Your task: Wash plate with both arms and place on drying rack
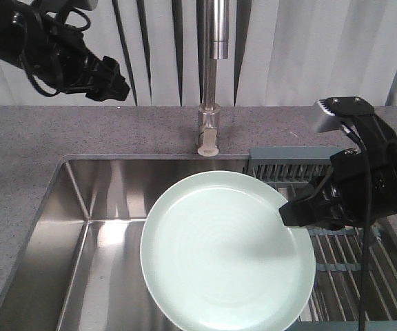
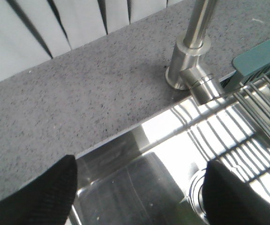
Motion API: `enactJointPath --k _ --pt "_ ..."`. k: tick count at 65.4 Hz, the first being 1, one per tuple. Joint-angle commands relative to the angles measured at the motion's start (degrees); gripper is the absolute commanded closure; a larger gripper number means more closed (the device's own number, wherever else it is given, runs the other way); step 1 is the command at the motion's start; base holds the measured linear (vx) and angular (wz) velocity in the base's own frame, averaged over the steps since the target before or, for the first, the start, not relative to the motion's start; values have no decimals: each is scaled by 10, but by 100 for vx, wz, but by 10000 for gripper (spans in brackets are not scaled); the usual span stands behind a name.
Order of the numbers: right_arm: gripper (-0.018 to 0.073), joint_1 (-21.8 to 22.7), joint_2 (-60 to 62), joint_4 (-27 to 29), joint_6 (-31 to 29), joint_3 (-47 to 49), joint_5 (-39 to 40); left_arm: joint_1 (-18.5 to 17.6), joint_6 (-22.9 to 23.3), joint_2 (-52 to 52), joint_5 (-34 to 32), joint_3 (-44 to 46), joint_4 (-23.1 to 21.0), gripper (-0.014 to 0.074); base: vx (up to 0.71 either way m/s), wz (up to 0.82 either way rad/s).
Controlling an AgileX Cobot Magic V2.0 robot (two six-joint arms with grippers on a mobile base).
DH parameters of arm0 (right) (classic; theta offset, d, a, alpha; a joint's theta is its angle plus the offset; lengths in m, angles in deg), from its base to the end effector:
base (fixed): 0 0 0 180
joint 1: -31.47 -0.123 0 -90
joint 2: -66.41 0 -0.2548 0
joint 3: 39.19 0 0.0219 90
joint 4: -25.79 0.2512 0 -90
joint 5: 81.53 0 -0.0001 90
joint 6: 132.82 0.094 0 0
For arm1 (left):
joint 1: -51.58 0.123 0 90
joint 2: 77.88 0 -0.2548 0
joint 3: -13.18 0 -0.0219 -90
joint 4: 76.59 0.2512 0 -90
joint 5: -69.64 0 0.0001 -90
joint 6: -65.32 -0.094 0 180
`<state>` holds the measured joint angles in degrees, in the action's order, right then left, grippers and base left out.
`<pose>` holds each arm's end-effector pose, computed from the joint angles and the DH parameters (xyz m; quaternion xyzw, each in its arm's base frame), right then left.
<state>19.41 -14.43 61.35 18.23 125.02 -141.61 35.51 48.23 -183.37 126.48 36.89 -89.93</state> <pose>0.2349 0.0987 0.2960 -0.2370 0.9071 0.2586 0.2327 0.3556 -0.1213 0.3576 0.2411 0.8977 -0.1103 0.3519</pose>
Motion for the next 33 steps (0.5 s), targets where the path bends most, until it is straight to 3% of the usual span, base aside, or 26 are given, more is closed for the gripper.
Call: enactJointPath --k 1,15,33 --pt "561 2 15 26 -2 14 12 -3 18 66 -57 -46 0 108 0 0" --pt "561 2 15 26 -2 14 12 -2 62 148 -138 -199 20 107 0 0" --pt "561 2 15 26 -2 14 12 11 171 241 -206 -356 71 107 0 0"
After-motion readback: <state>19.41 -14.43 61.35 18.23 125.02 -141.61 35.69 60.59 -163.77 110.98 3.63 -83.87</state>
